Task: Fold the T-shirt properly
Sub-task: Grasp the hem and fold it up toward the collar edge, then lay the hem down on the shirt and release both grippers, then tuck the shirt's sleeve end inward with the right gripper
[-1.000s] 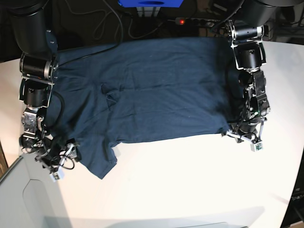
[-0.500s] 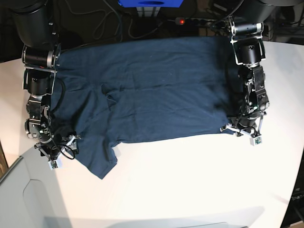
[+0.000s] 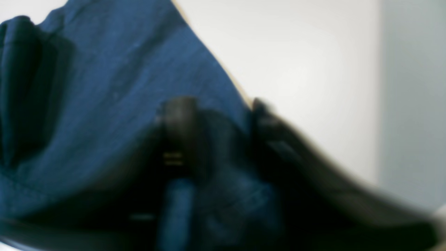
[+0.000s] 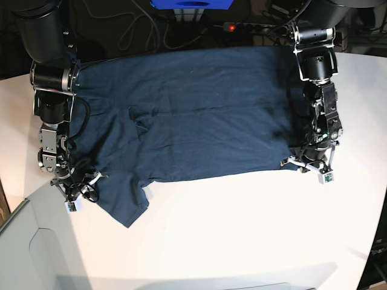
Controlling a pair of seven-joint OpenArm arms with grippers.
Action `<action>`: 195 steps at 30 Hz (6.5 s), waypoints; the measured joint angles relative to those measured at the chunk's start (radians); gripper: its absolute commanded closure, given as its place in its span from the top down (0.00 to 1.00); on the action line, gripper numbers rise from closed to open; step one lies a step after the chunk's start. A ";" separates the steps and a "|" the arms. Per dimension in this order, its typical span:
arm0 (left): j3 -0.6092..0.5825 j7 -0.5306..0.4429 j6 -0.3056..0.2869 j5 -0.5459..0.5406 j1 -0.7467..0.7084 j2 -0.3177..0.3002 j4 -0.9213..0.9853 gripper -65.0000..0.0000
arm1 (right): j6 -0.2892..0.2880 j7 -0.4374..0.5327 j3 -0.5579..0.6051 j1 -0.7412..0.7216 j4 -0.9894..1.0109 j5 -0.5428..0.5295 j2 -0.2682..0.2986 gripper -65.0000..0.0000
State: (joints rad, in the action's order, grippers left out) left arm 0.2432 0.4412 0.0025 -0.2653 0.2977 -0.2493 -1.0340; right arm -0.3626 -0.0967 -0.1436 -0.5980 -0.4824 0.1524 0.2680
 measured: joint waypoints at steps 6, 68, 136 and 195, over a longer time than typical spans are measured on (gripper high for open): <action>0.002 0.004 0.000 -0.003 -0.002 -0.017 0.000 0.00 | 0.000 -0.001 0.000 0.000 0.000 0.001 0.000 0.00; 0.179 0.011 -0.006 -0.008 -0.577 0.152 -0.745 0.00 | -0.002 -0.252 -0.318 0.744 -1.050 -0.078 -0.045 0.00; 0.219 0.017 -0.006 -0.007 -0.616 0.153 -0.681 0.00 | -0.115 -0.348 -0.406 0.965 -1.210 -0.066 -0.074 0.24; 0.229 0.018 0.000 -0.035 -0.632 0.186 -0.681 0.34 | -0.130 -0.641 -0.301 0.963 -1.559 -0.088 -0.145 0.00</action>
State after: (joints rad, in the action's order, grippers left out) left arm 0.4725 0.4595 0.0021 -0.3004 -0.3344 -0.0631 -1.7145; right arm -0.4931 -0.7376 -0.4450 0.3653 -2.0418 0.0647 0.1226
